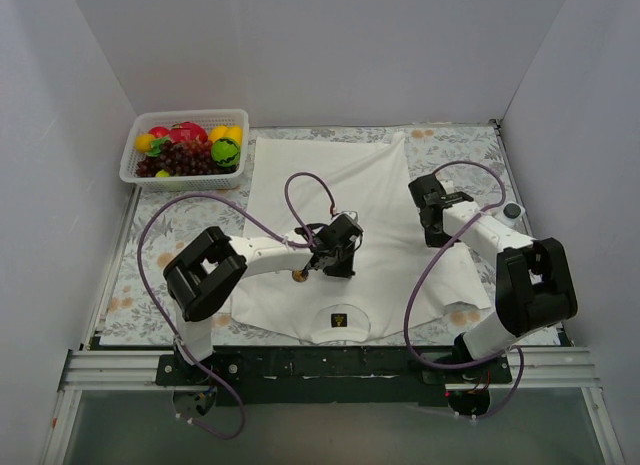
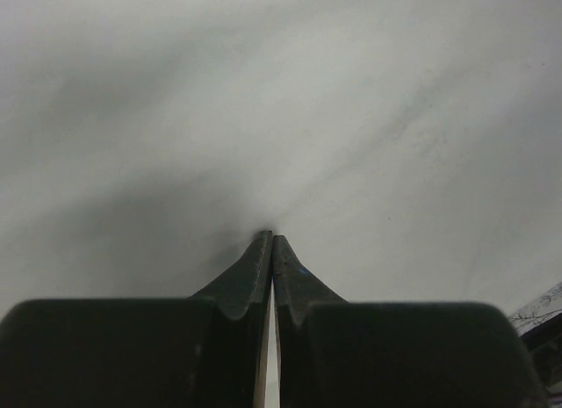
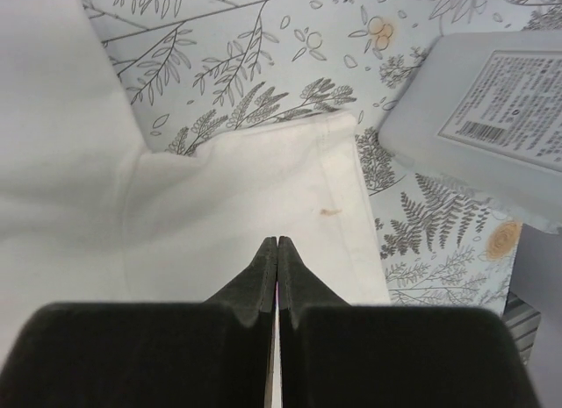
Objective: Pin the brooch onto the clothing
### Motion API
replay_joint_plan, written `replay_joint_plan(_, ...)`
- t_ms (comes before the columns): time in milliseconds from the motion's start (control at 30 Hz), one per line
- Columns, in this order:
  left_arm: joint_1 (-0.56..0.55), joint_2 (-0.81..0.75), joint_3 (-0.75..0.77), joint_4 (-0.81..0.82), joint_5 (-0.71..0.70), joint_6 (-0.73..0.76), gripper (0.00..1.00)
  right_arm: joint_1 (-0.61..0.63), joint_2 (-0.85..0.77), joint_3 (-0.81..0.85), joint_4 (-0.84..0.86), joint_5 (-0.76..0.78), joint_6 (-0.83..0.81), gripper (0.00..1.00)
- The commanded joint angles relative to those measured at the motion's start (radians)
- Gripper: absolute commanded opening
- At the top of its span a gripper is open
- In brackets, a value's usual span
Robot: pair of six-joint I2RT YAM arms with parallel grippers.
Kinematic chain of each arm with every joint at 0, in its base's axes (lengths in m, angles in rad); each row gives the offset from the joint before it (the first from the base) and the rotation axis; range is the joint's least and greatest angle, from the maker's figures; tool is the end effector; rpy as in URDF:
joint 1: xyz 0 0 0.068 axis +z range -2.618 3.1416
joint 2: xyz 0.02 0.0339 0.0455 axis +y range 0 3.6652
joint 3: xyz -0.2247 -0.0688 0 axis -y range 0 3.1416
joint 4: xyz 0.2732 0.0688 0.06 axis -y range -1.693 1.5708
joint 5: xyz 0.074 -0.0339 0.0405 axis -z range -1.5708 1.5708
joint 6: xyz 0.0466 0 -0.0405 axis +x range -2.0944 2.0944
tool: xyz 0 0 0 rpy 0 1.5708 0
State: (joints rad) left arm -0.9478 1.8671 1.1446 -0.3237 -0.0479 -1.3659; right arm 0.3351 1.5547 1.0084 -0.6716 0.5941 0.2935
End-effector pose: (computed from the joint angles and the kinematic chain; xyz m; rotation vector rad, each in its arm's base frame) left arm 0.2297 -0.3159 0.0884 -0.6014 2.7476 -0.6643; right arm 0.3107 0.0806 0.1418 0.0866 2.5671 -0.6053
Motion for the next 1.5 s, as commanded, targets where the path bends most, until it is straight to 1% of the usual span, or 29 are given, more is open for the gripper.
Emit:
replay_joint_plan(0,0.001,0.029,-0.074,-0.298,-0.152,0.065,0.00,-0.002,-0.031,-0.057,0.000,-0.086,0.027,0.01)
replay_joint_plan(67,-0.005,-0.006,-0.056,-0.292,-0.150,0.073,0.00,-0.005,-0.035,-0.073,-0.006,-0.082,0.029,0.01)
replay_joint_plan(167,-0.011,-0.100,-0.054,-0.239,-0.098,0.082,0.00,-0.022,-0.045,-0.090,0.006,-0.121,0.035,0.01)
replay_joint_plan(233,-0.014,-0.173,-0.063,-0.175,-0.032,0.085,0.00,-0.033,-0.053,-0.096,0.015,-0.140,0.035,0.01)
replay_joint_plan(333,-0.020,-0.220,-0.088,-0.112,0.046,0.082,0.00,-0.053,-0.045,-0.108,0.032,-0.183,0.030,0.01)
replay_joint_plan(400,-0.029,-0.218,-0.104,-0.100,0.046,0.082,0.00,-0.062,-0.033,-0.119,0.044,-0.206,0.027,0.01)
replay_joint_plan(567,-0.045,-0.177,-0.146,-0.089,0.117,0.065,0.00,-0.082,-0.001,-0.137,0.056,-0.208,0.015,0.01)
replay_joint_plan(767,-0.083,-0.204,-0.204,-0.035,0.166,0.039,0.00,-0.094,0.044,-0.140,0.060,-0.186,0.012,0.01)
replay_joint_plan(867,-0.094,-0.187,-0.221,-0.035,0.164,0.022,0.00,-0.097,0.050,-0.128,0.055,-0.166,0.004,0.01)
replay_joint_plan(967,-0.094,-0.168,-0.236,-0.078,0.149,-0.008,0.00,-0.097,0.058,-0.110,0.035,-0.126,-0.001,0.01)
replay_joint_plan(1100,-0.094,-0.171,-0.272,-0.136,0.111,-0.050,0.00,-0.099,0.067,-0.103,0.037,-0.109,-0.005,0.01)
replay_joint_plan(1267,-0.094,-0.167,-0.273,-0.219,0.060,-0.090,0.00,-0.099,0.090,-0.090,0.036,-0.086,-0.027,0.01)
replay_joint_plan(1300,-0.094,-0.169,-0.275,-0.239,0.031,-0.096,0.00,-0.097,0.091,-0.084,0.035,-0.079,-0.030,0.01)
replay_joint_plan(1467,-0.094,-0.154,-0.270,-0.265,-0.007,-0.101,0.00,-0.096,0.096,-0.060,0.030,-0.014,-0.039,0.01)
